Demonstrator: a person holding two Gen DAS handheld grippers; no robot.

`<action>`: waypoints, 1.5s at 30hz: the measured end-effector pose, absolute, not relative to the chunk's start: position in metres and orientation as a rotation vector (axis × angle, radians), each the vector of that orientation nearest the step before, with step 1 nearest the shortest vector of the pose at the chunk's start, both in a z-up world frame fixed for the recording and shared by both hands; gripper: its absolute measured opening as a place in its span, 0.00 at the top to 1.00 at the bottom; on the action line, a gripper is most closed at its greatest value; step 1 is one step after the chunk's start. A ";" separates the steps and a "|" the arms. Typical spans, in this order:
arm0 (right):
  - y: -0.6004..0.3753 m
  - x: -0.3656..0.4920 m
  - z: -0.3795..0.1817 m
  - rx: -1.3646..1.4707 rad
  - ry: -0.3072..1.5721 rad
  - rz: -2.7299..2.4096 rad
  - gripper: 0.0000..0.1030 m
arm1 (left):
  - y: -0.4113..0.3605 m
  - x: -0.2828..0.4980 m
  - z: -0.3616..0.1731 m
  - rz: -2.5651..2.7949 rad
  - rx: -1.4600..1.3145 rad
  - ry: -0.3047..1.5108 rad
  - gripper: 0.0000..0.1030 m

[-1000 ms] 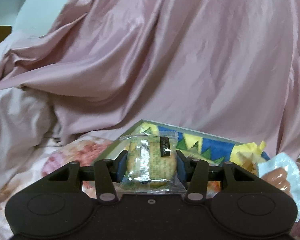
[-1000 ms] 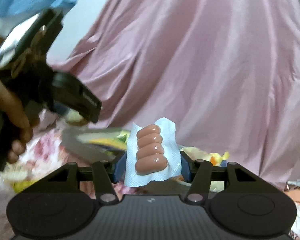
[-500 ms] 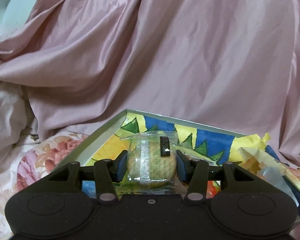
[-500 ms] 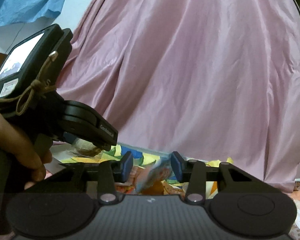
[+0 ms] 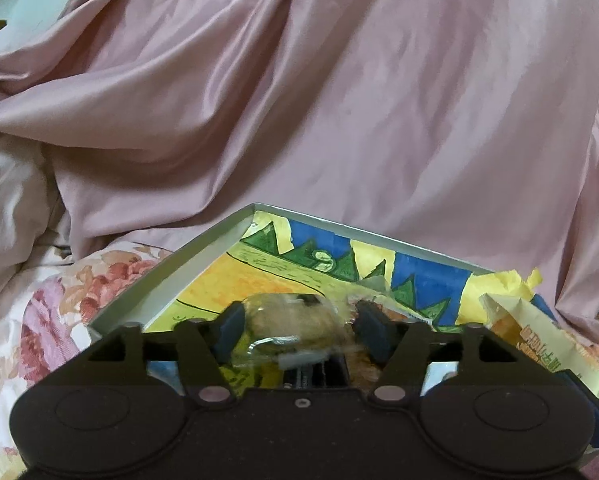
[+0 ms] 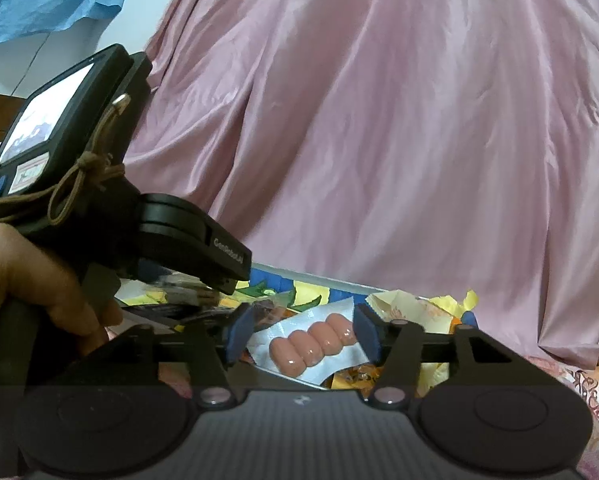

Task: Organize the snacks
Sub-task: 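Lower both items into the tray and open both tools, then withdraw both open tools toward the rice cake and yellow wafer bar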

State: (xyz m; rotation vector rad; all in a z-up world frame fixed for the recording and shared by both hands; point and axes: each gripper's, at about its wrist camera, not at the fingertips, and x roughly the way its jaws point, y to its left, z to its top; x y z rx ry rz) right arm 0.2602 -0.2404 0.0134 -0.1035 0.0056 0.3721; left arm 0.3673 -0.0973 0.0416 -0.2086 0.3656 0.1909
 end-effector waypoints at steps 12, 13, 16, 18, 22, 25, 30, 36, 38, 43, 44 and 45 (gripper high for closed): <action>-0.240 0.243 0.017 -0.103 -0.075 0.372 0.04 | -0.087 0.330 0.064 0.233 -0.195 0.276 0.01; -0.239 0.241 0.018 -0.105 -0.087 0.371 0.02 | -0.086 0.326 0.066 0.235 -0.189 0.268 0.01; -0.238 0.234 0.021 -0.106 -0.115 0.372 0.00 | -0.082 0.312 0.068 0.239 -0.180 0.254 0.01; -0.237 0.229 0.022 -0.111 -0.130 0.372 0.00 | -0.078 0.302 0.069 0.245 -0.180 0.253 0.01; -0.233 0.217 0.023 -0.132 -0.145 0.381 0.00 | -0.069 0.281 0.069 0.250 -0.174 0.268 0.01; -0.232 0.205 0.025 -0.140 -0.139 0.403 0.00 | -0.061 0.264 0.069 0.259 -0.172 0.275 0.01; -0.234 0.183 0.031 -0.153 -0.130 0.444 0.00 | -0.044 0.230 0.066 0.285 -0.181 0.285 0.01; -0.232 0.163 0.038 -0.142 -0.092 0.424 0.00 | -0.020 0.191 0.061 0.325 -0.180 0.301 0.01; -0.231 0.158 0.038 -0.132 -0.066 0.423 0.00 | -0.012 0.179 0.058 0.336 -0.174 0.306 0.01; -0.224 0.142 0.035 -0.088 0.017 0.430 0.00 | 0.006 0.150 0.045 0.363 -0.186 0.335 0.01; -0.223 0.138 0.034 -0.081 0.033 0.436 0.00 | 0.009 0.146 0.041 0.367 -0.187 0.342 0.01; -0.220 0.134 0.033 -0.077 0.047 0.442 0.00 | 0.012 0.142 0.039 0.370 -0.188 0.348 0.01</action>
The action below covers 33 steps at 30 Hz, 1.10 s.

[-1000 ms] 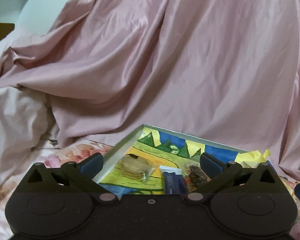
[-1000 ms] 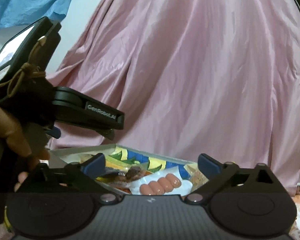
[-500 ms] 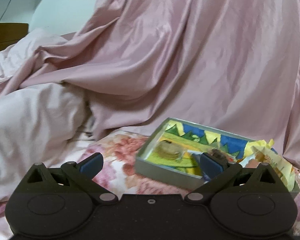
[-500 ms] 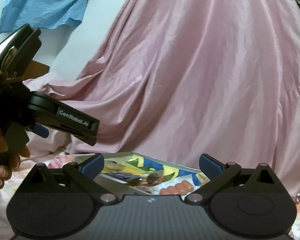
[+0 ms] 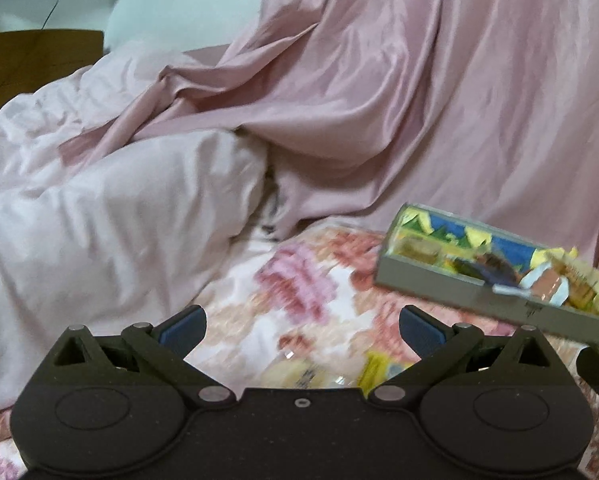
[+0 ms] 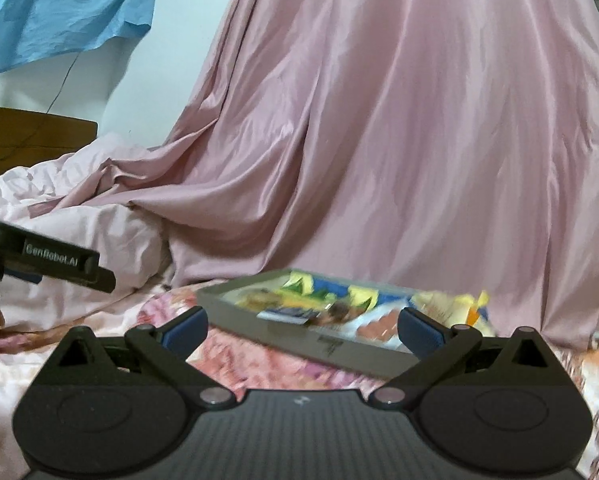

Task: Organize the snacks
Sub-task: 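Withdraw both open tools toward the rice cake and yellow wafer bar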

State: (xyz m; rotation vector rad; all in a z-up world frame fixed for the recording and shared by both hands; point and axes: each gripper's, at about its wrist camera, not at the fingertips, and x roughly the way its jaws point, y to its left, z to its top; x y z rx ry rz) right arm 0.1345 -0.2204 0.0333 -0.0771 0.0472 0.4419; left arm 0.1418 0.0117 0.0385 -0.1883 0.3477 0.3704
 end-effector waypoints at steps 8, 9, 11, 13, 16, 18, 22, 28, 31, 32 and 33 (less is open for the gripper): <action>-0.194 0.114 0.018 -0.084 0.187 0.491 0.00 | 0.036 0.117 0.010 0.396 -0.231 0.411 0.01; -0.190 0.113 0.015 -0.084 0.211 0.502 0.00 | 0.040 0.115 0.006 0.402 -0.239 0.418 0.01; -0.183 0.113 0.009 -0.094 0.248 0.521 0.00 | 0.046 0.112 -0.001 0.414 -0.253 0.432 0.01; -0.176 0.114 0.003 -0.115 0.272 0.530 0.00 | 0.053 0.111 -0.009 0.429 -0.265 0.441 0.01; -0.166 0.117 -0.004 -0.138 0.300 0.537 0.00 | 0.062 0.107 -0.017 0.465 -0.243 0.421 0.01; -0.161 0.121 -0.009 -0.140 0.323 0.539 0.00 | 0.068 0.106 -0.019 0.487 -0.236 0.408 0.01; -0.151 0.129 -0.018 -0.150 0.360 0.538 0.00 | 0.080 0.107 -0.020 0.510 -0.256 0.392 0.01; -0.134 0.138 -0.029 -0.178 0.388 0.548 0.00 | 0.082 0.122 -0.021 0.496 -0.251 0.352 0.01; -0.123 0.142 -0.034 -0.216 0.398 0.544 0.00 | 0.081 0.130 -0.023 0.479 -0.240 0.340 0.01; -0.119 0.143 -0.035 -0.229 0.397 0.541 0.00 | 0.080 0.132 -0.024 0.475 -0.234 0.339 0.01; -0.115 0.144 -0.036 -0.238 0.394 0.540 0.00 | 0.080 0.134 -0.025 0.473 -0.229 0.338 0.01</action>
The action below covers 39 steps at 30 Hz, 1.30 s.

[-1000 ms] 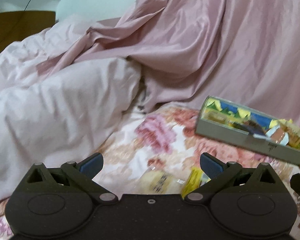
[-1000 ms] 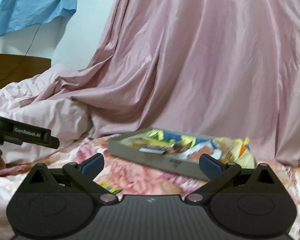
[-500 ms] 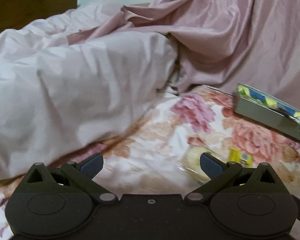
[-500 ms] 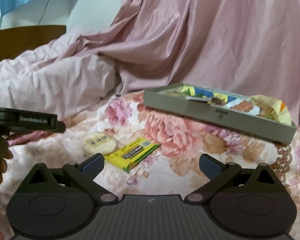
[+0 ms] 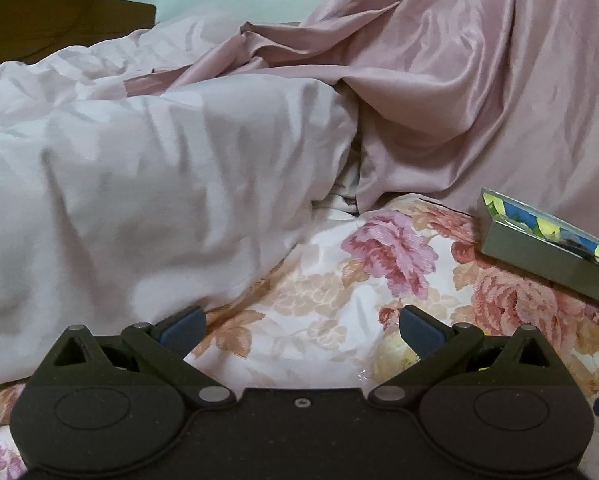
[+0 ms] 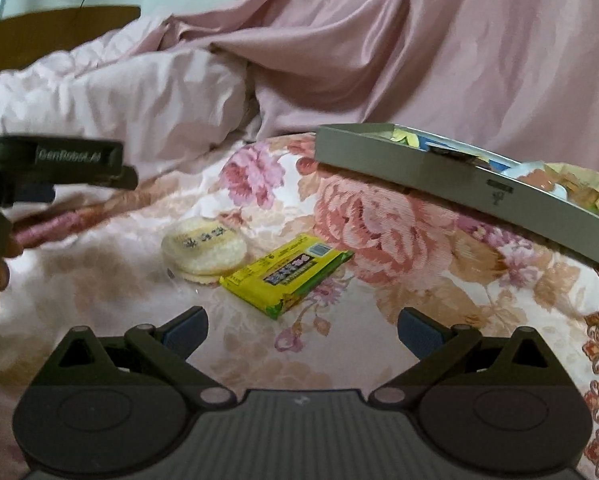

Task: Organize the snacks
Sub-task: 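Withdraw both open tools toward the rice cake and yellow wafer bar, then lower the left tool over the rice cake while the right tool lowers over the wafer bar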

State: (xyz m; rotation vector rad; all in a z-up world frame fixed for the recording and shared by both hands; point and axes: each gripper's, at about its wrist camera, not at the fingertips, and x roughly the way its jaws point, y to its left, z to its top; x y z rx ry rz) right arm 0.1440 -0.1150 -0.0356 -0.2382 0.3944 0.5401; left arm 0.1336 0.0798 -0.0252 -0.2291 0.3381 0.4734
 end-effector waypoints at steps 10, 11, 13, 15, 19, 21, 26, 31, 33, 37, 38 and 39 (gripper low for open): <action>-0.080 0.181 -0.035 -0.211 0.434 0.463 0.00 | 0.093 0.125 -0.024 0.487 -0.266 0.297 0.01; -0.077 0.186 -0.036 -0.200 0.449 0.456 0.00 | 0.095 0.125 -0.025 0.493 -0.270 0.297 0.01; -0.071 0.195 -0.037 -0.182 0.480 0.457 0.00 | 0.096 0.125 -0.025 0.496 -0.275 0.295 0.01; -0.065 0.201 -0.039 -0.173 0.506 0.457 0.00 | 0.097 0.125 -0.025 0.494 -0.276 0.295 0.01; -0.054 0.216 -0.044 -0.188 0.576 0.425 0.00 | 0.094 0.126 -0.027 0.471 -0.270 0.299 0.01; -0.054 0.222 -0.048 -0.181 0.608 0.419 0.00 | 0.091 0.128 -0.029 0.452 -0.256 0.303 0.01; -0.072 0.221 -0.046 -0.194 0.593 0.437 0.01 | 0.081 0.139 -0.032 0.388 -0.221 0.328 0.01; -0.103 0.222 -0.042 -0.301 0.553 0.485 0.01 | 0.066 0.157 -0.039 0.321 -0.124 0.380 0.01; -0.118 0.223 -0.041 -0.315 0.546 0.518 0.01 | 0.060 0.165 -0.042 0.303 -0.087 0.395 0.01; -0.132 0.219 -0.040 -0.318 0.514 0.565 0.00 | 0.048 0.182 -0.048 0.260 0.012 0.434 0.01; -0.130 0.220 -0.040 -0.324 0.507 0.577 0.01 | 0.044 0.187 -0.050 0.250 0.048 0.449 0.01; -0.127 0.219 -0.041 -0.345 0.497 0.589 0.01 | 0.041 0.192 -0.052 0.243 0.085 0.465 0.01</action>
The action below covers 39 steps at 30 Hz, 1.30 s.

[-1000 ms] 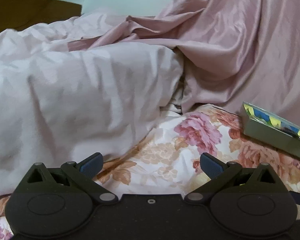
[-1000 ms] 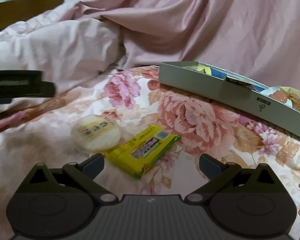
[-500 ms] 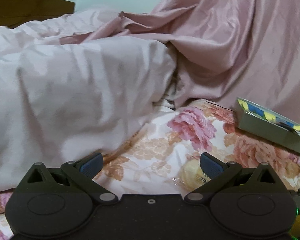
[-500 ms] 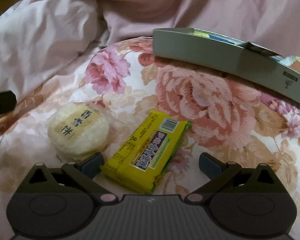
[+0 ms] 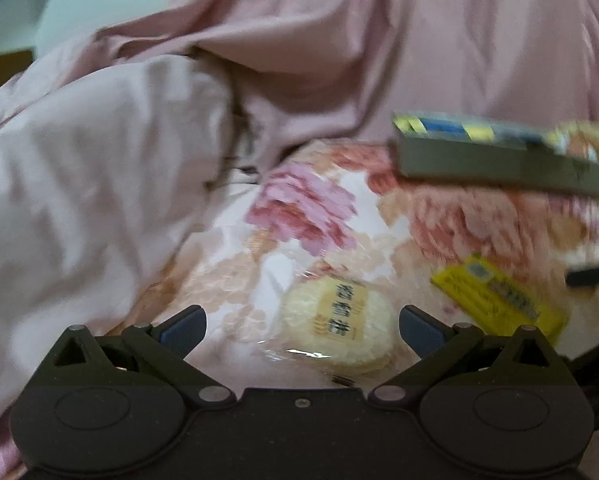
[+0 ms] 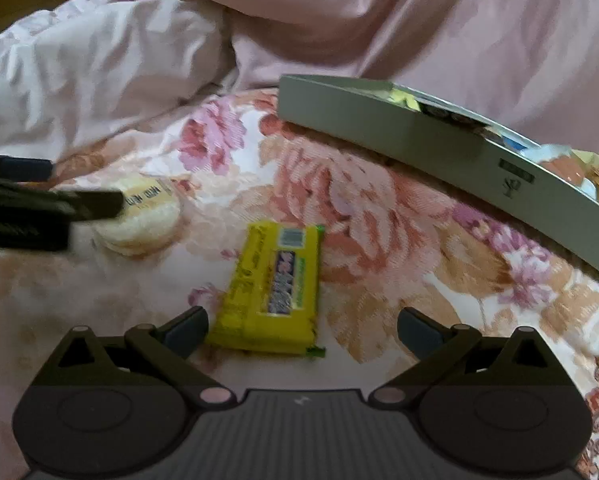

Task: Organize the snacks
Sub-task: 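Lower the left tool over the rice cake while the right tool lowers over the wafer bar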

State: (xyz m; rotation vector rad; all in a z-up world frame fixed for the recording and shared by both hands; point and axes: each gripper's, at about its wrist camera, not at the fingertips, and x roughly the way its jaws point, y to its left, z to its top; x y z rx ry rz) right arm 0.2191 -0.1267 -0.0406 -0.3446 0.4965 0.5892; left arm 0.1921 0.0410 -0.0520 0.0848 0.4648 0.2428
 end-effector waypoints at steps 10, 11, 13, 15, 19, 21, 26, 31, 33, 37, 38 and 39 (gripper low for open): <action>-0.115 0.223 -0.047 -0.399 0.464 0.609 0.01 | 0.027 0.218 -0.070 0.200 0.255 0.547 0.01; -0.115 0.225 -0.048 -0.391 0.471 0.610 0.01 | 0.028 0.219 -0.069 0.201 0.252 0.548 0.01; -0.116 0.228 -0.048 -0.377 0.481 0.614 0.01 | 0.030 0.219 -0.070 0.207 0.241 0.551 0.01; -0.117 0.230 -0.049 -0.367 0.490 0.618 0.01 | 0.030 0.219 -0.069 0.214 0.243 0.548 0.01; -0.119 0.233 -0.050 -0.340 0.506 0.626 0.01 | 0.024 0.216 -0.070 0.223 0.289 0.532 0.01; -0.120 0.233 -0.050 -0.329 0.510 0.627 0.01 | 0.023 0.215 -0.070 0.227 0.300 0.528 0.02; -0.119 0.230 -0.049 -0.329 0.501 0.630 0.03 | 0.024 0.214 -0.071 0.224 0.296 0.527 0.03; -0.119 0.229 -0.050 -0.328 0.493 0.645 0.08 | 0.025 0.213 -0.071 0.203 0.283 0.521 0.13; -0.119 0.227 -0.050 -0.330 0.488 0.652 0.12 | 0.024 0.211 -0.071 0.189 0.284 0.518 0.19; -0.119 0.227 -0.050 -0.325 0.485 0.663 0.15 | 0.021 0.209 -0.071 0.173 0.301 0.512 0.25; -0.119 0.229 -0.050 -0.320 0.488 0.665 0.15 | 0.021 0.209 -0.071 0.172 0.300 0.513 0.25; -0.120 0.230 -0.050 -0.314 0.492 0.669 0.15 | 0.021 0.209 -0.071 0.171 0.296 0.513 0.25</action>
